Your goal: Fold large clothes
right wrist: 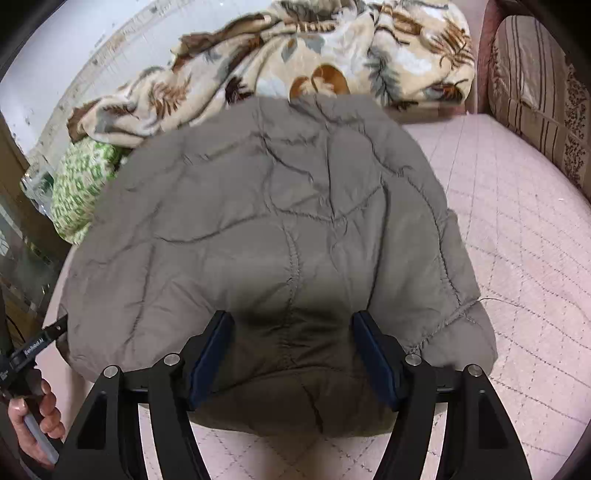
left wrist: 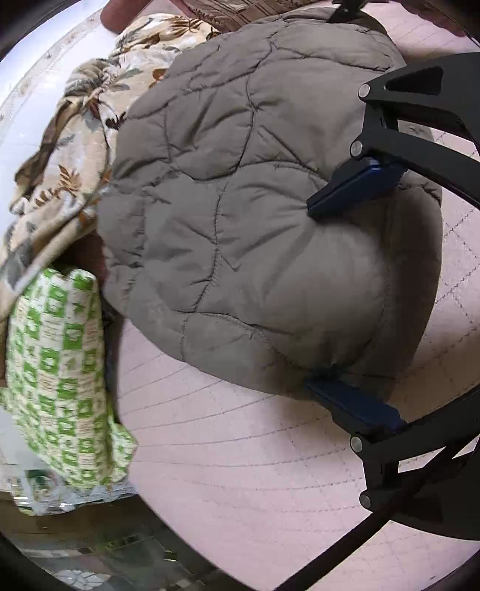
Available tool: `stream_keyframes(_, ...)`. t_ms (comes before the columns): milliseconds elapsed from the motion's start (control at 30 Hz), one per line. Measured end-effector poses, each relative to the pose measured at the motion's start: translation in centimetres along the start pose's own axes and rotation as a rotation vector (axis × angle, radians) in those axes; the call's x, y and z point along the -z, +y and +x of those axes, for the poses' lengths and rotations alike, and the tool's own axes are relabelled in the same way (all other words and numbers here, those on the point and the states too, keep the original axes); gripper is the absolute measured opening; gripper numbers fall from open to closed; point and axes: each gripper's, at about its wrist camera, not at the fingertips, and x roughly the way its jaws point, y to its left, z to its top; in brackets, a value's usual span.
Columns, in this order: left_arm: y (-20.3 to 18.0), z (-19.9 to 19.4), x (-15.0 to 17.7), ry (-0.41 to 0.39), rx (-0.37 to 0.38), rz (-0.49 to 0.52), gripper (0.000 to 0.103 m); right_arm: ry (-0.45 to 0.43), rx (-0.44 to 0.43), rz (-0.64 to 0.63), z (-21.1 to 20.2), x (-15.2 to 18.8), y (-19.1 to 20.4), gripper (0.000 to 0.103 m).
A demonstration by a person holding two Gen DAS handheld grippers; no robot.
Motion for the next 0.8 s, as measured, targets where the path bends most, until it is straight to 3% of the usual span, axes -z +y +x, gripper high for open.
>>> stream_keyframes(133, -0.4, 0.8, -0.1, 0.027, -0.019, 0.017, 0.092, 0.031, 0.024, -0.004, 1.1, 0.2, 0.1, 0.073)
stream_keyframes(300, -0.1, 0.0, -0.2, 0.015, -0.002, 0.007, 0.092, 0.031, -0.007, 0.013, 0.6, 0.2, -0.4, 0.073)
stream_keyframes(500, 1.1, -3.8, -0.6, -0.085, 0.019, 0.000, 0.091, -0.058, -0.098, 0.065, -3.4, -0.3, -1.0, 0.074)
stream_keyframes(600, 2.2, -4.6, -0.5, -0.117, -0.009, -0.026, 0.091, -0.104, -0.075, 0.094, -5.0, -0.6, -2.1, 0.074)
stream_keyframes(800, 4.2, -3.2, -0.4, -0.062, -0.049, -0.108, 0.091, -0.128, -0.021, 0.137, -5.5, -0.7, -3.3, 0.074)
